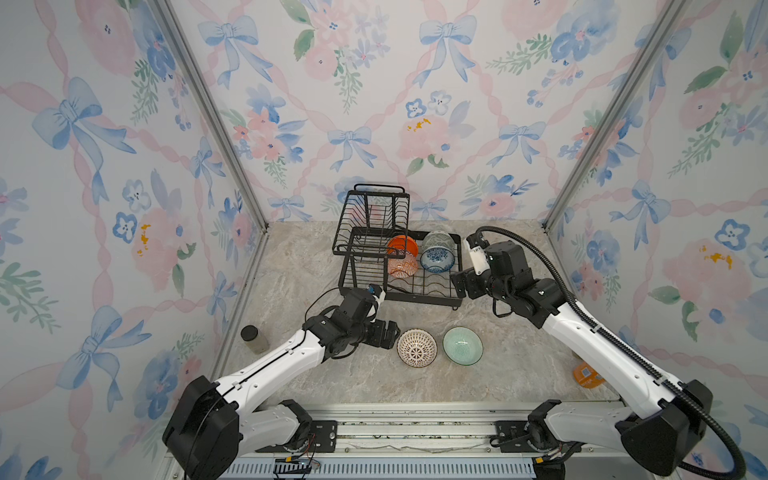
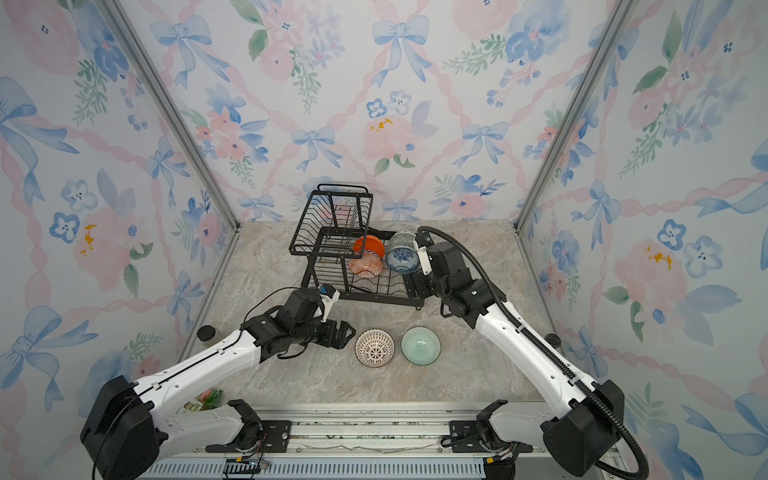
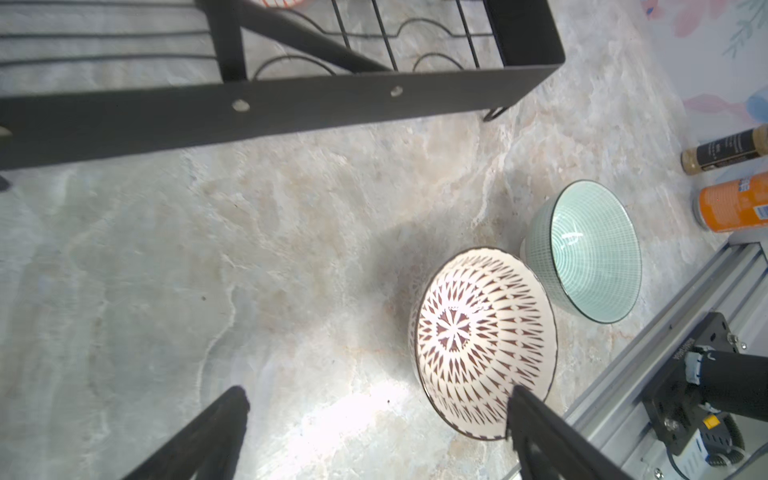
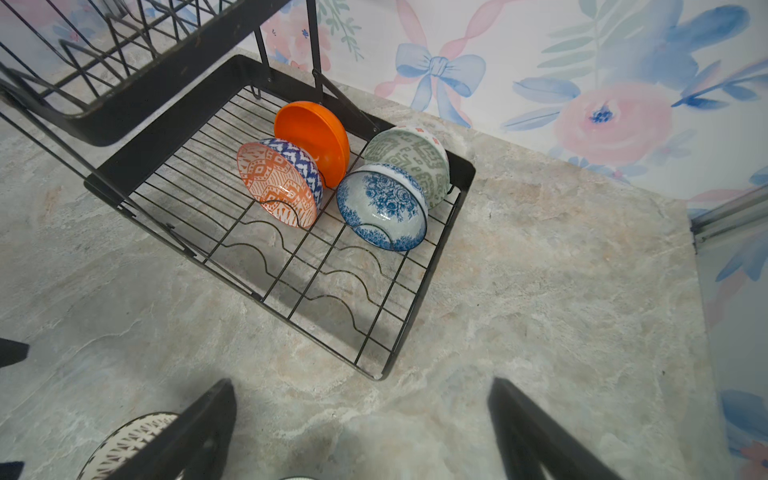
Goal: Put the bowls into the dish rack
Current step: 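Move the left gripper down to the white maroon-patterned bowl while the right gripper withdraws, then close the left gripper on the white maroon-patterned bowl rim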
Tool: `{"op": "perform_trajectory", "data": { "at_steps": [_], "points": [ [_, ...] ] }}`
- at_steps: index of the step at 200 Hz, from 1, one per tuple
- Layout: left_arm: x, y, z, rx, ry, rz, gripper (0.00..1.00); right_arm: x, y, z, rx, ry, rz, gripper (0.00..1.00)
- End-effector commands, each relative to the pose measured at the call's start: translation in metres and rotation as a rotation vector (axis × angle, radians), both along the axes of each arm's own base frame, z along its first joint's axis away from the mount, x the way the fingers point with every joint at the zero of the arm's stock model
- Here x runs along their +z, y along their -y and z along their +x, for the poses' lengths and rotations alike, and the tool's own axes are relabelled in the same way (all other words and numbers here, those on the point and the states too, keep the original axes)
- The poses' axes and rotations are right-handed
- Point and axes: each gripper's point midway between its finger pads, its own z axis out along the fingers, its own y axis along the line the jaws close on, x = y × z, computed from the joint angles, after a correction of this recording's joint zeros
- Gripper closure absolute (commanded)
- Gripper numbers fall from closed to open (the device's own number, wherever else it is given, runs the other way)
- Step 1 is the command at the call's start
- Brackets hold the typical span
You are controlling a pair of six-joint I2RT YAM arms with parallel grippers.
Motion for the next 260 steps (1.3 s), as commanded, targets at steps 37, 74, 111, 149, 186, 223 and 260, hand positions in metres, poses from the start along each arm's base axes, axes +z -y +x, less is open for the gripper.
{"op": "perform_trajectory", "data": {
  "at_steps": [37, 74, 111, 149, 186, 223, 260],
  "points": [
    [-0.033, 0.021, -0.013, -0.006, -0.088, -0.028, 0.04, -0.032, -0.014, -0.007, 0.027, -0.114, 0.003, 0.03],
    [-0.027, 0.048, -0.015, -0.055, -0.064, -0.013, 0.08, -0.038, -0.018, -0.009, 0.041, -0.131, -0.017, 0.03],
    [-0.048, 0.053, -0.015, -0.048, -0.101, 0.044, 0.31, -0.052, -0.024, -0.015, 0.062, -0.17, -0.078, 0.03],
    [-0.06, 0.058, -0.013, -0.052, -0.115, 0.065, 0.47, -0.05, -0.025, -0.025, 0.075, -0.156, -0.114, 0.03],
    [-0.065, 0.06, -0.01, -0.047, -0.112, 0.073, 0.52, -0.047, -0.017, -0.03, 0.066, -0.135, -0.126, 0.03],
    [-0.068, 0.06, -0.008, -0.036, -0.106, 0.071, 0.63, -0.048, -0.013, -0.035, 0.059, -0.135, -0.117, 0.03],
    [-0.066, 0.064, -0.006, -0.034, -0.102, 0.063, 0.75, -0.047, -0.008, -0.04, 0.054, -0.127, -0.119, 0.03]
  ]
}}
